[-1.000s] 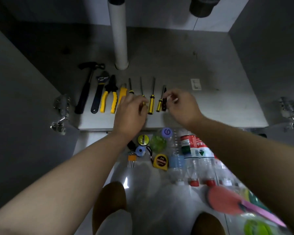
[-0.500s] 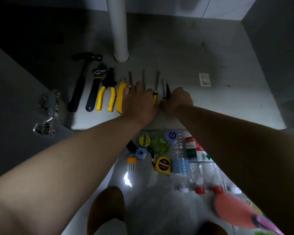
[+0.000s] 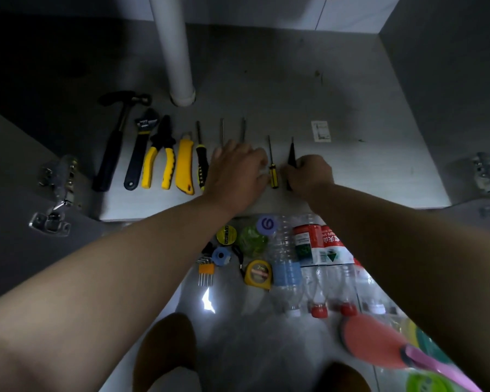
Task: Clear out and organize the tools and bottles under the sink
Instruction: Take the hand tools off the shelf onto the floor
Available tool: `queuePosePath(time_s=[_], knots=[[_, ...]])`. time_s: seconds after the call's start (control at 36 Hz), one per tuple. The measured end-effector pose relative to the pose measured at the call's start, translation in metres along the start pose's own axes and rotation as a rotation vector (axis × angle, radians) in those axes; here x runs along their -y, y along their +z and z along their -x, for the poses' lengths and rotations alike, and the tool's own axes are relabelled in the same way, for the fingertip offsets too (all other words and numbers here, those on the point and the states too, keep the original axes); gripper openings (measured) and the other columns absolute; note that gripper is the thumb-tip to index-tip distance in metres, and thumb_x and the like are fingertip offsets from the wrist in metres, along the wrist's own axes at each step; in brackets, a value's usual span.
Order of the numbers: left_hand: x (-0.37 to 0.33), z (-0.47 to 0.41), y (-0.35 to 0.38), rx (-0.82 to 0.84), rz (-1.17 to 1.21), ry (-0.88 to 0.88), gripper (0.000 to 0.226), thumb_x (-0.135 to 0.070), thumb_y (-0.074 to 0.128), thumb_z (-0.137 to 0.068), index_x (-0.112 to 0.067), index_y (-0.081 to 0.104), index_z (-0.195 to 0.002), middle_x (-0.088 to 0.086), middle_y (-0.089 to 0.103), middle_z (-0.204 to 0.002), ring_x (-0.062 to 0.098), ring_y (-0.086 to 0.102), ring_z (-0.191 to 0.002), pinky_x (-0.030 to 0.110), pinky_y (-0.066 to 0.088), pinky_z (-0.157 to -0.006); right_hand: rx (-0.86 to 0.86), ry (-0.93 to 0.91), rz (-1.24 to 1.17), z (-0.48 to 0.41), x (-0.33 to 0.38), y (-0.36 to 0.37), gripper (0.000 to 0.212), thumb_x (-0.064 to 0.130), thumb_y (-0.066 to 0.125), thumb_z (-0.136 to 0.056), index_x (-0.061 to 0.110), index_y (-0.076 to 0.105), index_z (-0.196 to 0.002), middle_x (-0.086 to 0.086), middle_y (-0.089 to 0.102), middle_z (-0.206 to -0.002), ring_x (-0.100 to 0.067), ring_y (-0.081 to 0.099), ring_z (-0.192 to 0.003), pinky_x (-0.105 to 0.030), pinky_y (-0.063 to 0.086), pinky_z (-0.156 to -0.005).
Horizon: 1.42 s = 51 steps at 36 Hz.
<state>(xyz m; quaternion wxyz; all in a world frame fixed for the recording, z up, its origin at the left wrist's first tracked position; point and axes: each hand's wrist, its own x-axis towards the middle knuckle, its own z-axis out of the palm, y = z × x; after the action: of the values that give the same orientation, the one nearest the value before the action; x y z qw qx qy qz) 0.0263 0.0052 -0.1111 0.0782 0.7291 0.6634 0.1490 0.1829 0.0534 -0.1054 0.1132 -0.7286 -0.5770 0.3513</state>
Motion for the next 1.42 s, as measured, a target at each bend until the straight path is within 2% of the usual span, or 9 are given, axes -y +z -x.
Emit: queuePosePath(time_s=[0.11, 0.25, 0.42, 0.69, 0.86, 0.97, 1.06, 1.11, 1.42], knots=[[-0.009, -0.011, 0.004, 0.127, -0.011, 0.099, 0.049, -0.06, 0.057, -0.093, -0.037, 0.058, -0.137, 0.0, 0.065, -0.121, 0.028, 0.047, -0.121, 0.039, 0.031, -0.095, -0.014, -0.028, -0.022, 0.002, -0.013, -0.013, 0.022, 0.032, 0.062, -0.096, 0.012, 0.065, -0.087, -0.009, 0.067, -0.088, -0.027, 0.063, -0.086, -0.033, 0.051, -0.075], [-0.016, -0.02, 0.005, 0.193, -0.065, 0.112, 0.039, -0.062, 0.059, -0.091, -0.035, 0.069, -0.118, 0.002, 0.065, -0.114, 0.027, 0.048, -0.12, 0.041, 0.032, -0.098, 0.015, -0.032, -0.108, 0.01, -0.028, -0.028, 0.024, 0.031, 0.064, -0.095, 0.011, 0.065, -0.082, -0.005, 0.067, -0.08, -0.022, 0.063, -0.075, -0.03, 0.05, -0.065], [-0.02, -0.017, -0.004, 0.215, -0.078, 0.082, 0.016, -0.021, 0.065, -0.086, -0.027, 0.063, -0.101, 0.004, 0.066, -0.102, 0.03, 0.055, -0.108, 0.039, 0.038, -0.099, 0.09, -0.014, -0.181, 0.025, -0.044, -0.043, 0.023, 0.027, 0.066, -0.094, 0.005, 0.066, -0.088, -0.011, 0.069, -0.082, -0.027, 0.065, -0.075, -0.039, 0.055, -0.076], [-0.012, 0.007, -0.077, 0.152, 0.665, -0.193, 0.024, 0.007, 0.066, -0.089, -0.01, 0.056, -0.101, 0.013, 0.057, -0.087, 0.019, 0.052, -0.072, 0.022, 0.045, -0.065, 0.192, 0.052, -0.34, 0.106, -0.058, -0.054, 0.025, 0.019, 0.067, -0.094, 0.012, 0.054, -0.074, -0.003, 0.056, -0.048, -0.012, 0.051, -0.035, -0.022, 0.042, -0.04], [-0.009, 0.077, -0.13, 0.248, 0.656, -0.221, 0.031, 0.016, 0.064, -0.088, 0.006, 0.062, -0.117, 0.015, 0.054, -0.091, 0.021, 0.048, -0.08, 0.012, 0.042, -0.07, 0.312, 0.14, -0.299, 0.178, -0.079, -0.022, 0.02, 0.012, 0.061, -0.094, 0.014, 0.051, -0.076, -0.005, 0.06, -0.044, -0.019, 0.055, -0.031, -0.021, 0.042, -0.033], [0.006, 0.127, -0.15, 0.339, 0.555, -0.228, 0.027, 0.009, 0.069, -0.088, -0.001, 0.067, -0.113, 0.007, 0.057, -0.086, 0.018, 0.056, -0.081, 0.016, 0.05, -0.073, 0.419, 0.106, -0.061, 0.215, -0.094, 0.003, 0.007, 0.01, 0.057, -0.087, 0.016, 0.054, -0.084, -0.016, 0.069, -0.076, -0.017, 0.057, -0.042, -0.018, 0.043, -0.042], [0.021, 0.159, -0.156, 0.383, 0.546, -0.28, 0.024, 0.009, 0.071, -0.086, -0.007, 0.068, -0.104, 0.008, 0.061, -0.085, 0.02, 0.063, -0.081, 0.039, 0.058, -0.081, 0.411, -0.037, 0.252, 0.234, -0.102, 0.014, 0.021, 0.021, 0.058, -0.086, 0.017, 0.057, -0.107, -0.01, 0.065, -0.107, -0.022, 0.065, -0.085, -0.022, 0.039, -0.06], [0.029, 0.176, -0.152, 0.394, 0.541, -0.322, 0.024, 0.01, 0.071, -0.085, -0.008, 0.067, -0.1, 0.008, 0.061, -0.084, 0.023, 0.063, -0.08, 0.039, 0.056, -0.076, 0.427, -0.088, 0.343, 0.242, -0.109, 0.02, 0.026, 0.025, 0.059, -0.086, 0.017, 0.052, -0.11, -0.009, 0.061, -0.116, -0.029, 0.061, -0.108, -0.027, 0.039, -0.073], [0.056, 0.234, -0.057, 0.474, 0.616, -0.562, 0.024, 0.017, 0.062, -0.086, -0.003, 0.065, -0.098, 0.006, 0.055, -0.076, 0.007, 0.06, -0.056, 0.016, 0.048, -0.056, 0.358, -0.056, 0.302, 0.228, -0.135, 0.059, 0.021, 0.02, 0.061, -0.088, 0.021, 0.065, -0.109, 0.0, 0.062, -0.118, -0.021, 0.059, -0.111, -0.032, 0.05, -0.092]])
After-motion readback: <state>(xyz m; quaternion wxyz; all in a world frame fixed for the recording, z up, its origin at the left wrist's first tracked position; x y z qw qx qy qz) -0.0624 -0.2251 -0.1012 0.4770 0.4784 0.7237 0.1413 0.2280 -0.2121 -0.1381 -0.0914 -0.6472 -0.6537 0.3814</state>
